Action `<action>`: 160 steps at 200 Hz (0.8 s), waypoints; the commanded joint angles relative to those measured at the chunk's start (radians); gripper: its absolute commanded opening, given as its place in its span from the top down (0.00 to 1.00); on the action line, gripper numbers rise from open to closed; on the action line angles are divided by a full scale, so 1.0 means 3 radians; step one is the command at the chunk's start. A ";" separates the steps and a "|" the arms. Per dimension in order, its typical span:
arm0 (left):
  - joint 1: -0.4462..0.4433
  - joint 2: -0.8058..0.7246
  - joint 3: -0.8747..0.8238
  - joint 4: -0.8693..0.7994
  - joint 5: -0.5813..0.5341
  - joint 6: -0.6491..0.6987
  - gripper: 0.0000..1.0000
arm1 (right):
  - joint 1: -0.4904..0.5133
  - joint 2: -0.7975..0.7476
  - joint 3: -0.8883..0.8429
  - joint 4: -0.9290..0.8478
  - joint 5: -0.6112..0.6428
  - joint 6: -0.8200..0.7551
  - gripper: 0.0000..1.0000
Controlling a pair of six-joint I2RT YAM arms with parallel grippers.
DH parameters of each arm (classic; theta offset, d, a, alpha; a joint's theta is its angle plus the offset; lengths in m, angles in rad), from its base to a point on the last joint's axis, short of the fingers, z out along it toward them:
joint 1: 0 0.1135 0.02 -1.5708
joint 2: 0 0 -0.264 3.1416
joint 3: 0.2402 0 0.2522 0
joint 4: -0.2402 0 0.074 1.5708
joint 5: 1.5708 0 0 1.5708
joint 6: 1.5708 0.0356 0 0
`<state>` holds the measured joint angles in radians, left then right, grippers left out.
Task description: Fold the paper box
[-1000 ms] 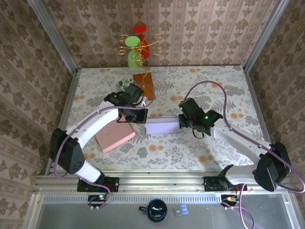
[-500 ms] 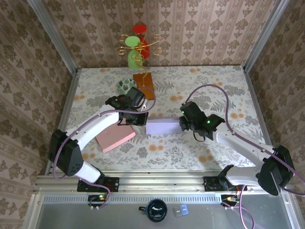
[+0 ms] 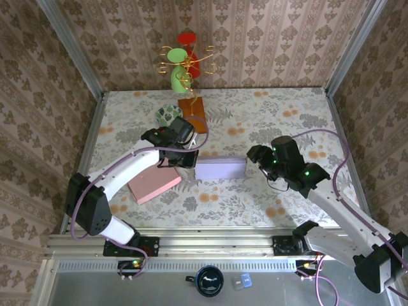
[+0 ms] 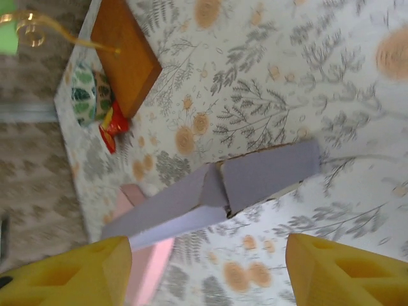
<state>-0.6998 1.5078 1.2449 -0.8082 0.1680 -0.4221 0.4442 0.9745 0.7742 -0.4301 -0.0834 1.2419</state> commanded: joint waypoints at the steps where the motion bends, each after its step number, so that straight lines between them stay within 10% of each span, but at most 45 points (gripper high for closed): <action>1: -0.0029 0.0047 0.0002 -0.0131 -0.0035 0.0061 1.00 | -0.0063 0.0027 -0.0176 0.0553 -0.0390 0.0970 0.34; 160: -0.0060 0.0047 0.0043 -0.0139 0.0003 -0.0006 1.00 | -0.0110 0.0259 -0.0719 0.1241 -0.0420 0.1332 0.59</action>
<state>-0.7074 1.5078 1.2488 -0.8154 0.1600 -0.4225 0.4156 1.0504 0.5812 -0.0650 -0.2184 1.6497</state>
